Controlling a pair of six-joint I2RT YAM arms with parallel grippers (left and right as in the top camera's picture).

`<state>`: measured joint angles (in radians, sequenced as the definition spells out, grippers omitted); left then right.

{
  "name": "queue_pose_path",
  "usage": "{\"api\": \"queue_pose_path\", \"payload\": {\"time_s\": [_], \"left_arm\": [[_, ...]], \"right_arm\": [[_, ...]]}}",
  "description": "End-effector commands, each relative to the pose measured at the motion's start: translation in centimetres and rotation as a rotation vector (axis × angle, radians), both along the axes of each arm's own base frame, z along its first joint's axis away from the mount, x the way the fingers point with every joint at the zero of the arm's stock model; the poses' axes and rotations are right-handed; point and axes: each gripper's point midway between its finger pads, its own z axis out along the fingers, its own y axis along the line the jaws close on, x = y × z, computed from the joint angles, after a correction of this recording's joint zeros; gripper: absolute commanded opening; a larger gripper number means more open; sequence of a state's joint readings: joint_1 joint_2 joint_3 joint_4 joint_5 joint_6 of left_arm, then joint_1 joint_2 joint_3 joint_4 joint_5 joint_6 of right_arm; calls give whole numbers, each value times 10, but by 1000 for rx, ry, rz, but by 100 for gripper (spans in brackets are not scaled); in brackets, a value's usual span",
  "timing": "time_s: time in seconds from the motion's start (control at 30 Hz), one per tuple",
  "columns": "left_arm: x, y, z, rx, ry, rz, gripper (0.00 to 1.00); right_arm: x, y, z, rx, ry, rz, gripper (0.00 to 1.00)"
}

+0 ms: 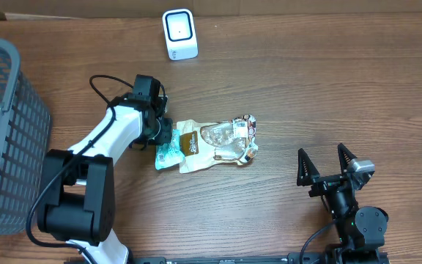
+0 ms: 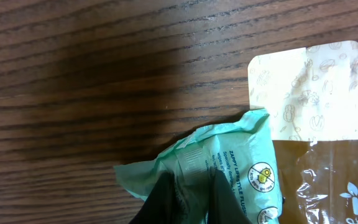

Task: Scan the item barcode
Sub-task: 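Hold the mint-green pack on the table and adjust its position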

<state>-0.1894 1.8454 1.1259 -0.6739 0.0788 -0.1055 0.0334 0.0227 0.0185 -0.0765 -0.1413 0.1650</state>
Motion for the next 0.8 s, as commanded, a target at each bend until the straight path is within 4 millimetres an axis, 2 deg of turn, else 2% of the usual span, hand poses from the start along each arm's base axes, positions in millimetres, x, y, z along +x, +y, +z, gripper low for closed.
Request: {"api": "queue_pose_path", "payload": {"time_s": [0.0,0.13,0.27,0.4,0.43,0.57,0.77], "left_arm": [[-31,2,-30,14,114,6,4],[-27,6,-26,28,106,13,4],[-15,12,-8,41,104,48,4],[3,16,29,44,102,94,4],[6,15,45,41,107,92,4],[1,5,68,7,147,77,4],[-26,-14,67,-13,246,31,4]], "right_arm": [[1,-1,-4,10,8,-9,100],[1,-1,-4,10,8,-9,100],[1,-1,-4,10,8,-9,100],[1,-1,-4,10,8,-9,100],[1,-1,-4,10,8,-9,100],[1,-1,-4,10,8,-9,100],[1,-1,-4,10,8,-9,100]]}}
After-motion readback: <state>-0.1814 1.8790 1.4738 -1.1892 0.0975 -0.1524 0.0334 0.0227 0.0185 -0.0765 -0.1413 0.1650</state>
